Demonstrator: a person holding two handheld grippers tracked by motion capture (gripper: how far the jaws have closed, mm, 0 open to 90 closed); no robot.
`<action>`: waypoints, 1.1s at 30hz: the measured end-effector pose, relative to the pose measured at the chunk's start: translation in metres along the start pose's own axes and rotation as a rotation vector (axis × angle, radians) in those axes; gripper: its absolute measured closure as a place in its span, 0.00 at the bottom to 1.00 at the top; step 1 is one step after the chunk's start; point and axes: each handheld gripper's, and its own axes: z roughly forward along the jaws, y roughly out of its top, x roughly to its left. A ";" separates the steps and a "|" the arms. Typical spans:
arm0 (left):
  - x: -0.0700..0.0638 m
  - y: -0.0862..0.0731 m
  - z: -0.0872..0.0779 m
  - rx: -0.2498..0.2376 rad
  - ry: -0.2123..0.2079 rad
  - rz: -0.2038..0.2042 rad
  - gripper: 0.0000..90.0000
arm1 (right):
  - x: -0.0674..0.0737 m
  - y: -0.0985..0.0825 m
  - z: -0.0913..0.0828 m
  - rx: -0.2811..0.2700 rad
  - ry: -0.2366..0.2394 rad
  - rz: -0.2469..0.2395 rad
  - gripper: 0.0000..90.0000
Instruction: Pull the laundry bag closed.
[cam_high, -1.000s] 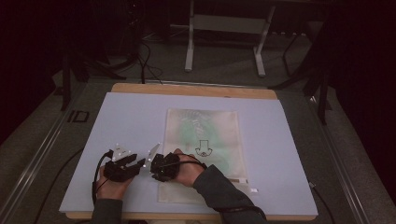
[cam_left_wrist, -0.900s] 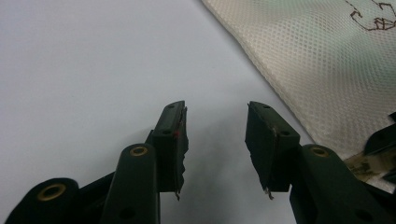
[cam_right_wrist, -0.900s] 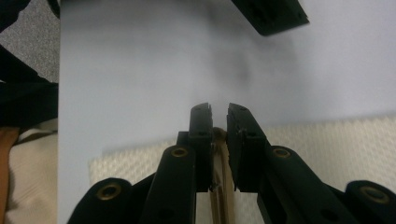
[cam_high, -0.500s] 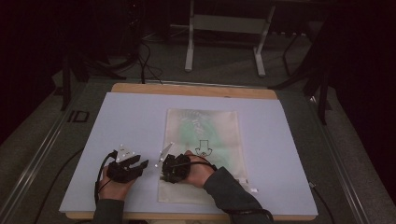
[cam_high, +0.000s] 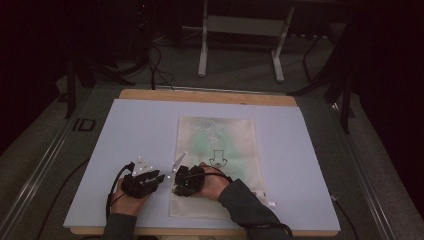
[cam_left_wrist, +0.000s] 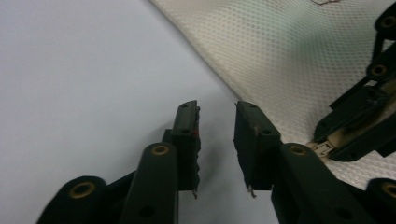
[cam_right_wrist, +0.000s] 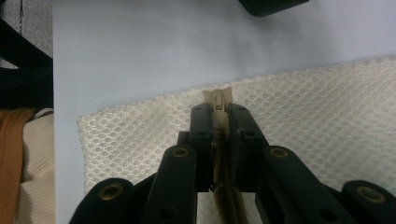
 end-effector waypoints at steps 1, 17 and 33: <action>-0.002 0.001 0.001 0.001 -0.009 0.008 0.81 | 0.000 0.000 0.000 0.000 -0.001 -0.002 0.91; -0.013 0.003 0.010 0.023 -0.087 0.049 0.99 | 0.004 0.001 0.002 0.007 -0.030 -0.030 0.91; -0.022 0.006 0.019 0.042 -0.147 0.064 0.99 | 0.004 -0.001 0.002 -0.001 -0.036 -0.040 0.91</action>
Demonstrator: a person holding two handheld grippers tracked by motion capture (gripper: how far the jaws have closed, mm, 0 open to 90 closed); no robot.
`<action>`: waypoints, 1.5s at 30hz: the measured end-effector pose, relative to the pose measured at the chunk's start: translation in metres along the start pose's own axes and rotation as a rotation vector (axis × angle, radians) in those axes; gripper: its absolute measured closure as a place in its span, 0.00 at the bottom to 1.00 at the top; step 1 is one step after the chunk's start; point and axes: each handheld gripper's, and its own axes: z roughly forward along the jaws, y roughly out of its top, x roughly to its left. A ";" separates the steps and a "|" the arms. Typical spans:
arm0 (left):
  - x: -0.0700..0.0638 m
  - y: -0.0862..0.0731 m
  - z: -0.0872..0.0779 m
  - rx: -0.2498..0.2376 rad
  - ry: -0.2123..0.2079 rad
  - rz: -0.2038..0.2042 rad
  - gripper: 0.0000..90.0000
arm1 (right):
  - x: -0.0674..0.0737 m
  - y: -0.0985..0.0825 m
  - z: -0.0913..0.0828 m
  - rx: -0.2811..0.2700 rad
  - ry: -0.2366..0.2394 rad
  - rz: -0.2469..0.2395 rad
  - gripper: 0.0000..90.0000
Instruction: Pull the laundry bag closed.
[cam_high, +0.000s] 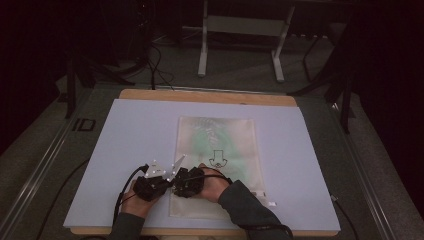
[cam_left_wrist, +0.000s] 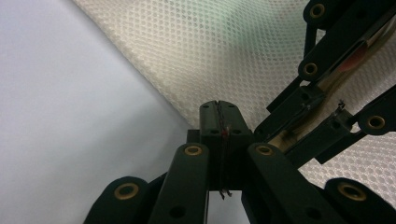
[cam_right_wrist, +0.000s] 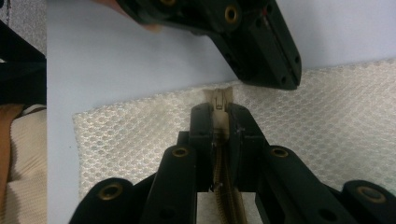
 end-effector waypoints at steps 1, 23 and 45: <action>0.000 0.000 0.000 -0.002 -0.001 -0.001 0.99 | 0.000 0.000 0.000 0.000 0.000 0.000 0.91; 0.006 -0.003 0.005 0.000 -0.067 -0.034 0.99 | -0.002 0.000 0.000 -0.002 0.018 0.000 0.91; 0.002 -0.002 0.005 0.020 -0.035 -0.009 0.99 | -0.001 0.005 -0.007 0.063 -0.001 -0.061 0.91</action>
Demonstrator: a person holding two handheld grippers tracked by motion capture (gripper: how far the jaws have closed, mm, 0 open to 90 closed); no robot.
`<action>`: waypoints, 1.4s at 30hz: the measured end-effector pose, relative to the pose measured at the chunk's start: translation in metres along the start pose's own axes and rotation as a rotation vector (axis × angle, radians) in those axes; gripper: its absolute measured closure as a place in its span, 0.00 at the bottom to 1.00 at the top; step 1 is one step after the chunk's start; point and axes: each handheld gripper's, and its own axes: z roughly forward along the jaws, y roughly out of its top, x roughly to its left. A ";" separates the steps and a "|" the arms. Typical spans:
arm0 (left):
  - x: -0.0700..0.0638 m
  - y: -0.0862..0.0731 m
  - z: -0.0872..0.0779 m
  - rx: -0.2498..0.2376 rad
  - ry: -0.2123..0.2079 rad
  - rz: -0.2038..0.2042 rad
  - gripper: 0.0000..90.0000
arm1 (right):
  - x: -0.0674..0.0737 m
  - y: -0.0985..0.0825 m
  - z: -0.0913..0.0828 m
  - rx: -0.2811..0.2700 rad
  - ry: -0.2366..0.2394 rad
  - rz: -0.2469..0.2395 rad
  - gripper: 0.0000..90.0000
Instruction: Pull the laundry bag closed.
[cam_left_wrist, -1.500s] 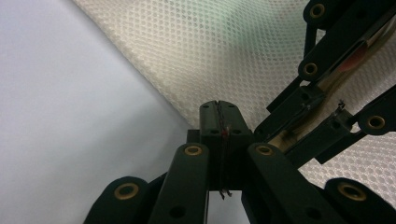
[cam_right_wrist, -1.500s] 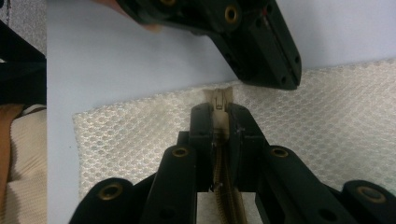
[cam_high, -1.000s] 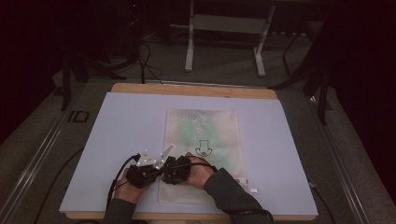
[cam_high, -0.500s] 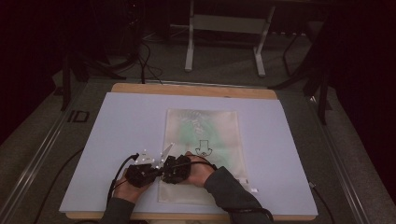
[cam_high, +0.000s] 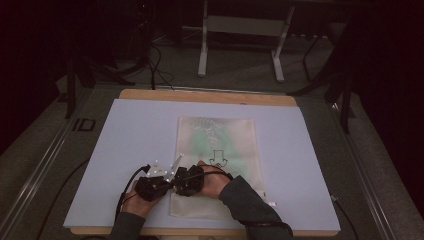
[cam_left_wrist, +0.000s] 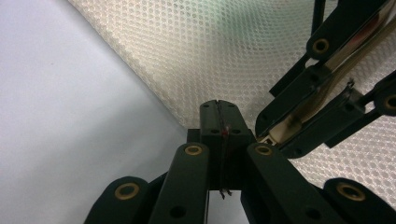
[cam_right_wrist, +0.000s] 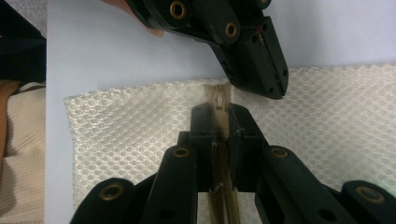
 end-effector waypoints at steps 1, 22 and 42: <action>0.000 0.000 0.000 0.000 0.000 -0.002 0.99 | 0.000 -0.001 -0.001 0.004 -0.001 -0.001 0.91; 0.000 0.000 0.000 0.001 0.000 -0.003 0.99 | 0.000 -0.007 -0.004 0.027 -0.007 -0.016 0.91; 0.000 0.000 0.000 0.003 0.003 -0.002 0.99 | 0.001 -0.015 -0.010 0.042 -0.007 -0.010 0.91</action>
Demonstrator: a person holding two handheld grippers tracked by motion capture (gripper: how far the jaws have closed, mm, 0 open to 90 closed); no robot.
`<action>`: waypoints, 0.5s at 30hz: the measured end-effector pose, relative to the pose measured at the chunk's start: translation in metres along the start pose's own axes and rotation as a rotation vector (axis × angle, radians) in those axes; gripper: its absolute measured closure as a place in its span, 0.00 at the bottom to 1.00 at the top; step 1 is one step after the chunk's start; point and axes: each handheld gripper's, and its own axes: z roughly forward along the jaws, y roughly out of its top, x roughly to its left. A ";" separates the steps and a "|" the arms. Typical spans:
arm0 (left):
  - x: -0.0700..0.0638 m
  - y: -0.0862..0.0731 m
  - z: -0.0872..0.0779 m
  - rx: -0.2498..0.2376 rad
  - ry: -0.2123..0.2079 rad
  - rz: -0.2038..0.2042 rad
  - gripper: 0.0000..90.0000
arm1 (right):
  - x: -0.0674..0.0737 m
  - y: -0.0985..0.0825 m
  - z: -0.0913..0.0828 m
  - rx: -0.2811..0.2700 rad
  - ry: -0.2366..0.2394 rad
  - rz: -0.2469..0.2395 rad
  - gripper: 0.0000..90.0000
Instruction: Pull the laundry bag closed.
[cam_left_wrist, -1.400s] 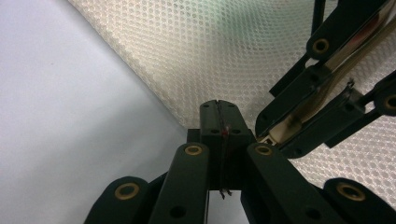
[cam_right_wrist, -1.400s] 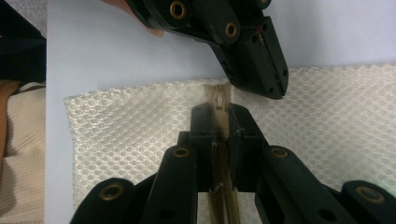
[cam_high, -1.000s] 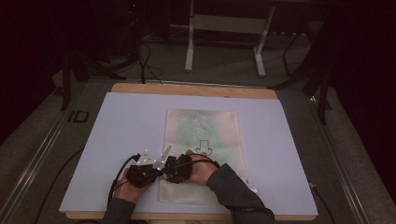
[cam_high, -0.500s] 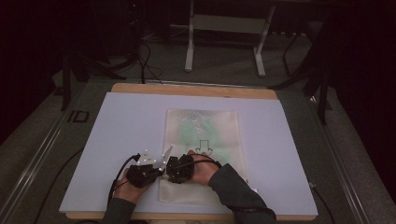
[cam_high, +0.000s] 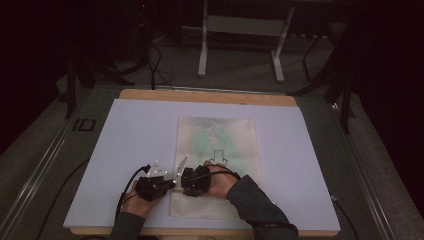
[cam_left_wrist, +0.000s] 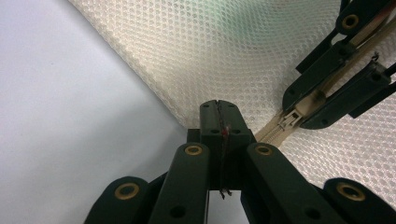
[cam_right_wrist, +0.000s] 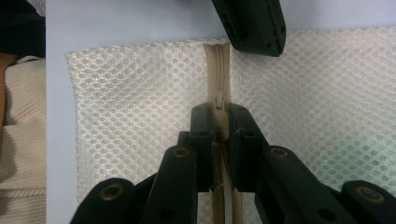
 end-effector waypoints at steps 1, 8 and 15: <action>0.000 0.000 0.000 0.000 0.000 0.001 0.99 | 0.000 0.000 -0.001 0.003 0.001 0.005 0.91; 0.000 0.000 0.000 -0.001 0.002 -0.001 0.99 | 0.000 -0.004 -0.004 0.007 -0.003 0.001 0.91; -0.001 0.000 0.000 0.000 0.004 0.001 0.99 | 0.000 -0.007 -0.007 0.009 -0.006 -0.004 0.91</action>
